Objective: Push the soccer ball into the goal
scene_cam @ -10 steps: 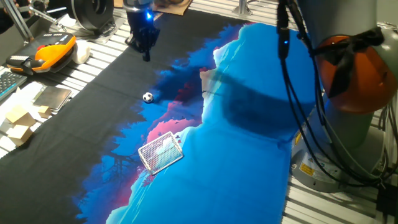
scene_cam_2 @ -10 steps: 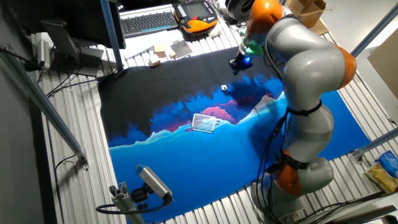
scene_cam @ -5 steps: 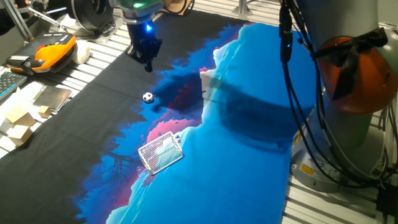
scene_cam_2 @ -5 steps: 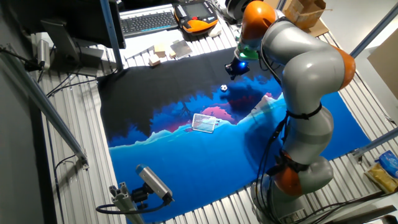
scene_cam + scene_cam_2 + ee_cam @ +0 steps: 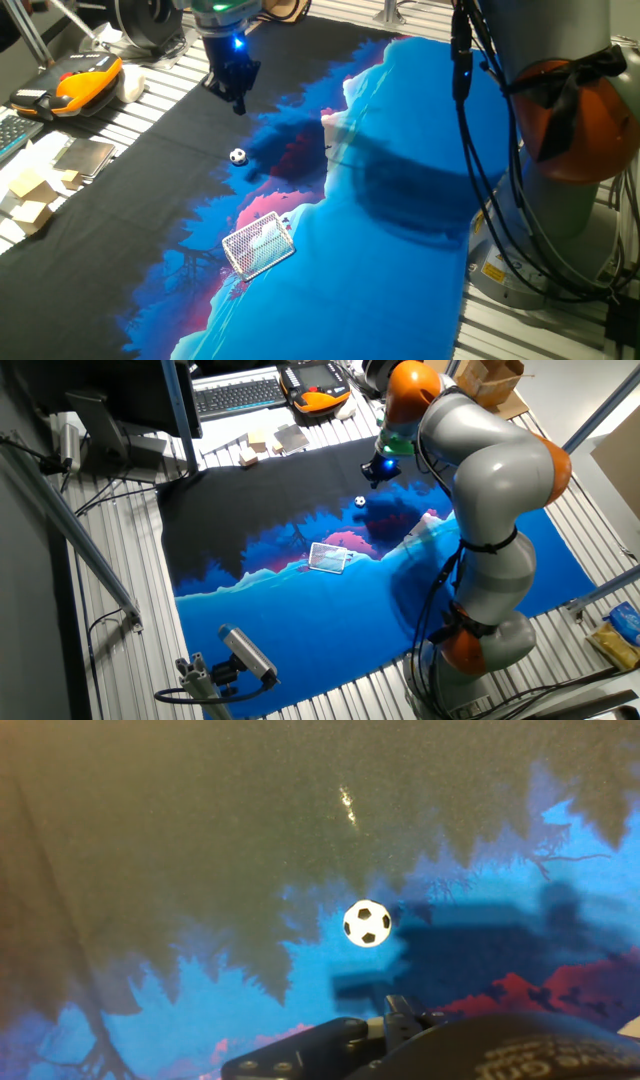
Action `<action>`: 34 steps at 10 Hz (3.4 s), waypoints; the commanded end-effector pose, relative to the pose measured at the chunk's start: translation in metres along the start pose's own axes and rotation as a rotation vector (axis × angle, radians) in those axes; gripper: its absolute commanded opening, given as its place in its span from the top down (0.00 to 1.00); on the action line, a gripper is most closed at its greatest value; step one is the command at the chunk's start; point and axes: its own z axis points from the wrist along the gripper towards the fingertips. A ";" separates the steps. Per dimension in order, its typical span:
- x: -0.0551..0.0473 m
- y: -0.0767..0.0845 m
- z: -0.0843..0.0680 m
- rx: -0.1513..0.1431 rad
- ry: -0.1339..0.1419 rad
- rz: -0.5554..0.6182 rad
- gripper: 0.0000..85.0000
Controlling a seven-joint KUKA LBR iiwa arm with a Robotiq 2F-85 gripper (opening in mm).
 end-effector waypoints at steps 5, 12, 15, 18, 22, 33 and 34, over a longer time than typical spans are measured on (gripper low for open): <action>0.000 0.000 0.000 -0.008 0.007 0.043 1.00; -0.073 0.007 0.056 0.031 -0.013 0.063 0.60; -0.086 0.005 0.077 0.001 -0.006 0.117 0.60; -0.081 0.001 0.088 0.030 -0.013 0.125 0.60; -0.065 -0.008 0.109 0.046 -0.049 0.120 0.40; -0.053 -0.013 0.120 0.004 -0.046 0.239 0.60; -0.051 -0.012 0.121 0.004 -0.051 0.251 0.60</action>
